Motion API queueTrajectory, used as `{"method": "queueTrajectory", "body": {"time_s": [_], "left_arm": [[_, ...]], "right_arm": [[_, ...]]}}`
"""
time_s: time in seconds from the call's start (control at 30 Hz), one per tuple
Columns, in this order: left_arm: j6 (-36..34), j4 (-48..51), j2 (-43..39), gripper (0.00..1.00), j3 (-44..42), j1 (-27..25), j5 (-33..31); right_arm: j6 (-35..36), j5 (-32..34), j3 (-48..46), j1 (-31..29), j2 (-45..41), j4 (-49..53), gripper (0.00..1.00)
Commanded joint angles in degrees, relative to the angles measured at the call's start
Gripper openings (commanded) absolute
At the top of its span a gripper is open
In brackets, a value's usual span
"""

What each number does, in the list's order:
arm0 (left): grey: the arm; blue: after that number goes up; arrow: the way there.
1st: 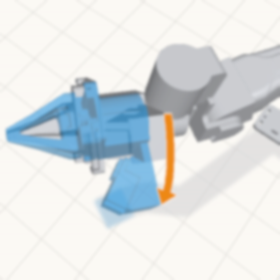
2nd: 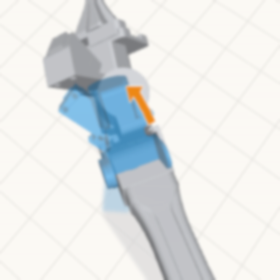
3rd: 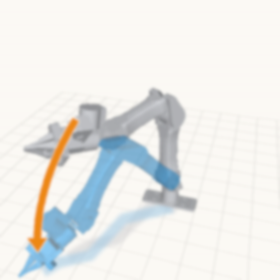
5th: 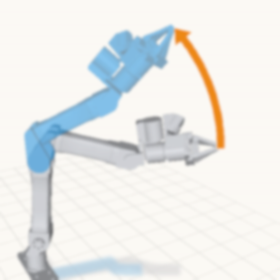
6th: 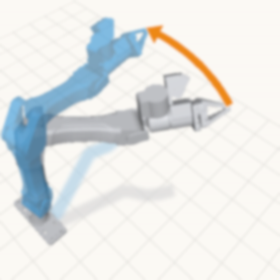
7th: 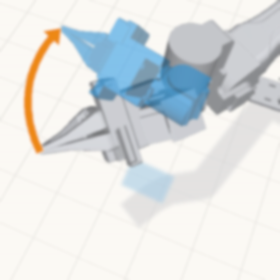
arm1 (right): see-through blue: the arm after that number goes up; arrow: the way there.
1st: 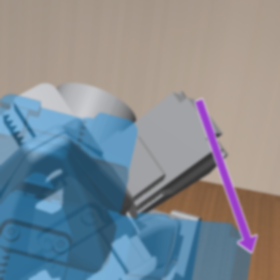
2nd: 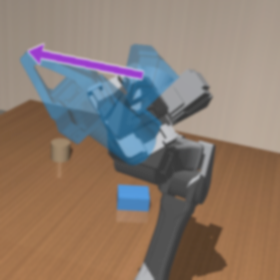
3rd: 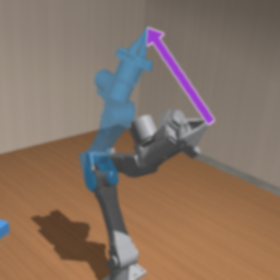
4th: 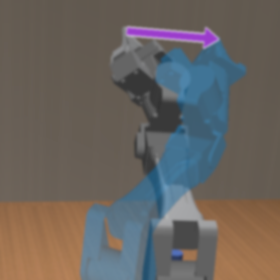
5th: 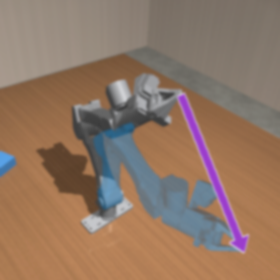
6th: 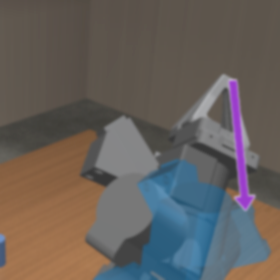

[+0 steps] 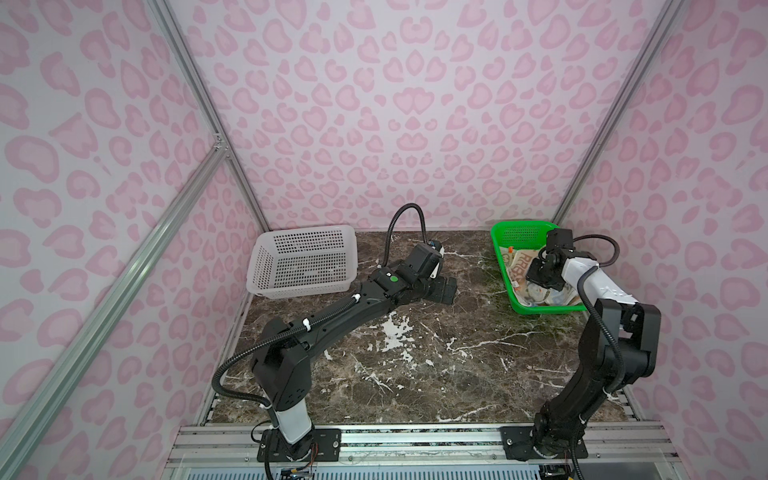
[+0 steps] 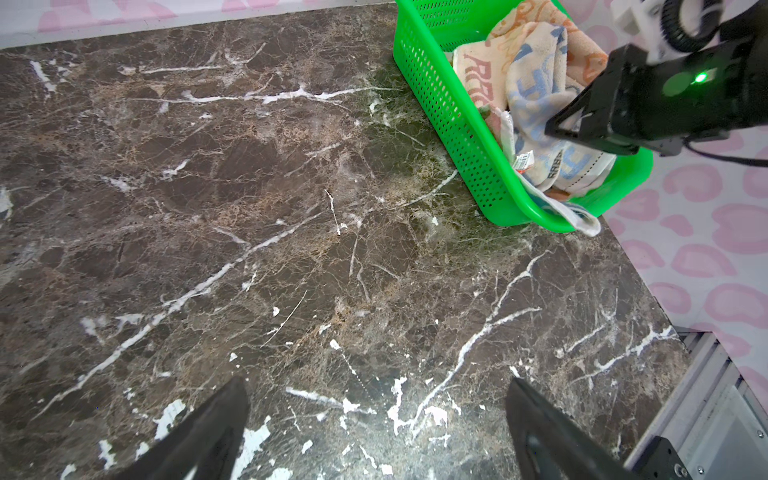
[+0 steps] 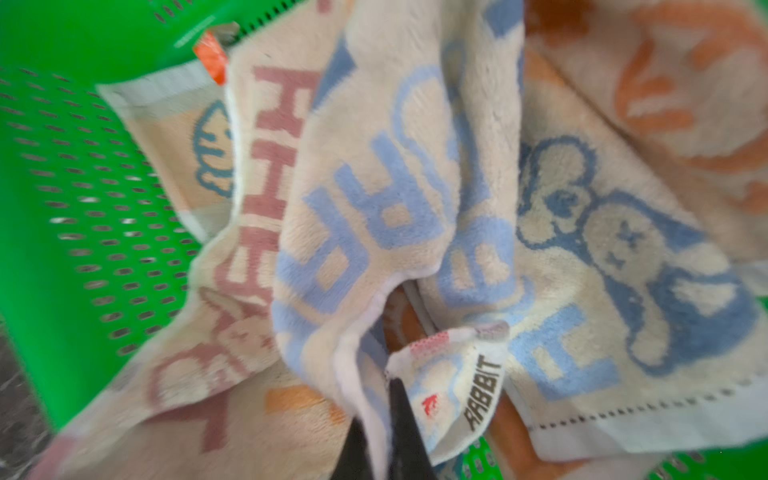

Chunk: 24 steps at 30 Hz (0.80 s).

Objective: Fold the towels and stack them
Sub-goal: 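Lower the right gripper into the green basket and pinch a towel, then lift the towel out with the right gripper and lay it on the table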

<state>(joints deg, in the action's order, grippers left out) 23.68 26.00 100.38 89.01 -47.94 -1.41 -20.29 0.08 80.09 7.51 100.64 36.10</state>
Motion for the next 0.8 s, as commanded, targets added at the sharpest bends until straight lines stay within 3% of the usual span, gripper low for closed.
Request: {"method": "queueTrajectory", "body": {"time_s": [0.0,0.17,0.37,0.53,0.77], "left_arm": [[-1.98,1.37,-0.76,0.98,1.55,0.19,-2.48],[-3.05,2.25,-4.35,0.98,1.54,0.57,-5.28],[-1.69,0.97,-10.48,0.98,-1.96,2.16,-7.7],[-1.0,-1.49,-16.59,0.98,-6.43,4.14,-11.7],[-0.64,-1.74,-24.96,0.98,-10.94,6.04,-17.16]], "right_arm": [[1.11,3.51,2.32,-3.11,-2.9,2.83,0.07],[2.2,5.92,9.68,-6.49,-6.29,6.76,0.0],[3.43,6.19,18.91,-11.61,-10.44,8.34,0.0],[5.79,6.98,33.04,-20.49,-9.33,13.1,0.0],[10.18,3.69,51.83,-39.13,-3.93,17.86,0.0]]}}
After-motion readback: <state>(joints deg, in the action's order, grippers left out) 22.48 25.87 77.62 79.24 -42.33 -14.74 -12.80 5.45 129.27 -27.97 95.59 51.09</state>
